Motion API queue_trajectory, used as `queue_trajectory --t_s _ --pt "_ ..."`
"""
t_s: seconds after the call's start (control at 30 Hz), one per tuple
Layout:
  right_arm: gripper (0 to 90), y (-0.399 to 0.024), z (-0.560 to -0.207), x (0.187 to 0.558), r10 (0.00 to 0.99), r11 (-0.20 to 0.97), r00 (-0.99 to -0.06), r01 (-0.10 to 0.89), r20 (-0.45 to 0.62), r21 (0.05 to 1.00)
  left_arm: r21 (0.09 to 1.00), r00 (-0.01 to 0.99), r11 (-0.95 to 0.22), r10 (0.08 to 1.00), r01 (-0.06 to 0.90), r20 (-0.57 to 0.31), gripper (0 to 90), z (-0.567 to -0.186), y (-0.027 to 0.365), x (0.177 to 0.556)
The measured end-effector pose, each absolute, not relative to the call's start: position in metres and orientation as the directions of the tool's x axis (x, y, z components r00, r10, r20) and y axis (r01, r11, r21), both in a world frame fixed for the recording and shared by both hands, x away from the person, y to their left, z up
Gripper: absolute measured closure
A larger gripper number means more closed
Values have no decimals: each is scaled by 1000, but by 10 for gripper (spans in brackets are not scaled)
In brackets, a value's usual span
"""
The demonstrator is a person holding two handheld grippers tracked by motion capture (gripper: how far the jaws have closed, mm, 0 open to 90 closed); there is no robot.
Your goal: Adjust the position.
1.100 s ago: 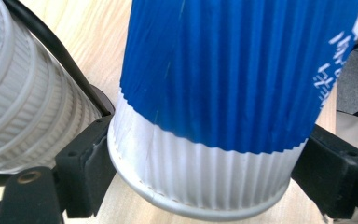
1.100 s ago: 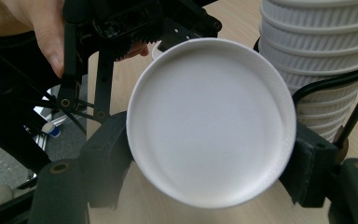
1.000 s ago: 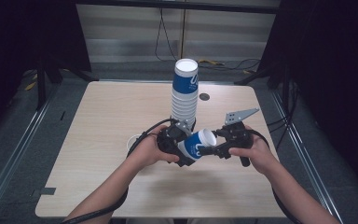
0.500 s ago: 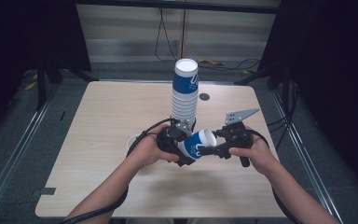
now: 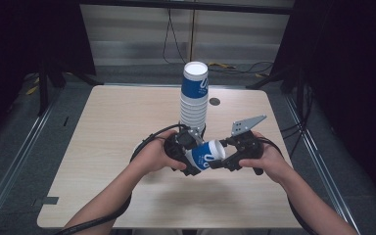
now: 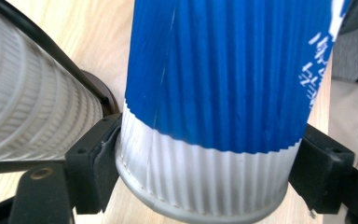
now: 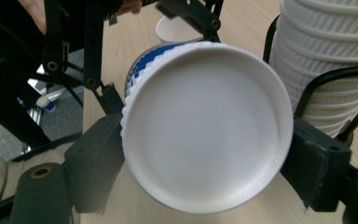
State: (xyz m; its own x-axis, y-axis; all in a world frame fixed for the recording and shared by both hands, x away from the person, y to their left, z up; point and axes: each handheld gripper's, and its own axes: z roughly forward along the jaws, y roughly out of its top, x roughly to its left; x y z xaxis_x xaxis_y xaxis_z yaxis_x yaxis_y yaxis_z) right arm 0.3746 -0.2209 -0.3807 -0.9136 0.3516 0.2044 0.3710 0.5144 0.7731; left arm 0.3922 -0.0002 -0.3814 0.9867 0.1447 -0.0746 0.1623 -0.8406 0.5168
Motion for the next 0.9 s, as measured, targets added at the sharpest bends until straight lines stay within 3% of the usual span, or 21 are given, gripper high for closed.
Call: queue_trajectory --t_s 0.47,0.9 --pt "188 -215 -376 370 298 697 -952 267 69 666 393 991 -910 122 131 -47 203 -379 -9 390" --pt "231 -211 -375 369 258 785 -965 237 46 573 349 994 -930 106 113 -40 203 -381 -14 388"
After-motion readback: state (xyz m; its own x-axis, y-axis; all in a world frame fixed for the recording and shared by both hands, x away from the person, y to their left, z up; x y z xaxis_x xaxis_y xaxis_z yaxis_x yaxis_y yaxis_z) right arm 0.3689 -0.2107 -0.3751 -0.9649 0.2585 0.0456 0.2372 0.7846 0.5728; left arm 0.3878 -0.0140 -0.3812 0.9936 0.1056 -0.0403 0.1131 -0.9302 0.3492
